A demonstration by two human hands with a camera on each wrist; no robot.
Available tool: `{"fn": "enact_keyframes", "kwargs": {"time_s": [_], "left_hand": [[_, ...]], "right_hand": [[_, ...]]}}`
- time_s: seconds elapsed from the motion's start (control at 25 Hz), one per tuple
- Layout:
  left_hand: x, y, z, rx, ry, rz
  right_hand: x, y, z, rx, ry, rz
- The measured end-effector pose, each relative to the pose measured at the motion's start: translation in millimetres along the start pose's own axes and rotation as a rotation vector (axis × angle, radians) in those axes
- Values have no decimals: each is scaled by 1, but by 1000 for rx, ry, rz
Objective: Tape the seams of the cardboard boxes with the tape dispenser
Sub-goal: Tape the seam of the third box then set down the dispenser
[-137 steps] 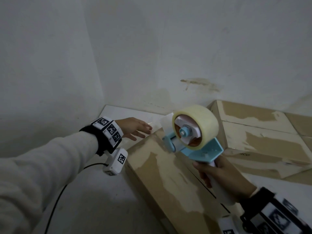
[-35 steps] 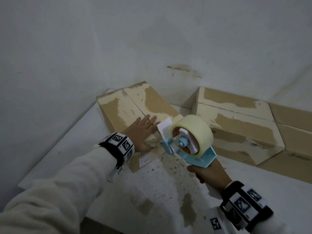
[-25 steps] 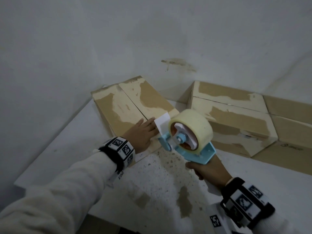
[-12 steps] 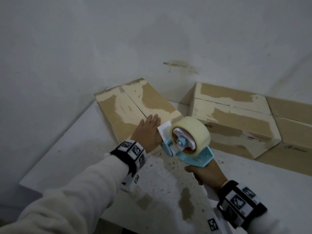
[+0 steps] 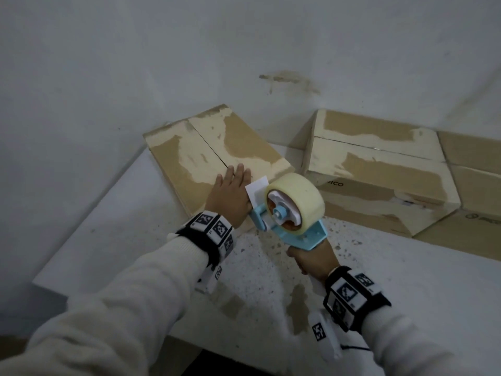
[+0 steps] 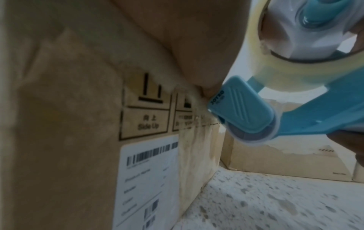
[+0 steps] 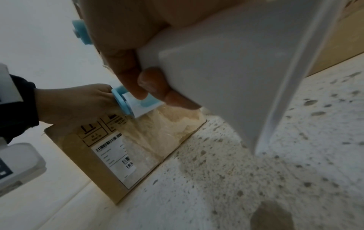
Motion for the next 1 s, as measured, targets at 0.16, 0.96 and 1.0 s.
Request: {"fn": "enact_keyframes", "kwargs": {"time_s": [0.16,0.96,1.0], "left_hand": [[-1,0,1,8,-6,-31],[2,-3,-5,-13,11,-11],[2,-3,-4,-7,19,-27]], "right_hand": [[5,8,-2,-88,38,49],[-1,12,-4,-67,79,-23],[2,16,-6,-74,111,-12]]}}
Point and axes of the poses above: each hand's wrist, its own z-axis towards the middle knuckle, its own x-axis out of the back of the hand, y = z × x, the point moved 4 cm from there along z, towards the middle knuckle, and after that the axes turned 5 degrees about -z, right-handed, at the moved point
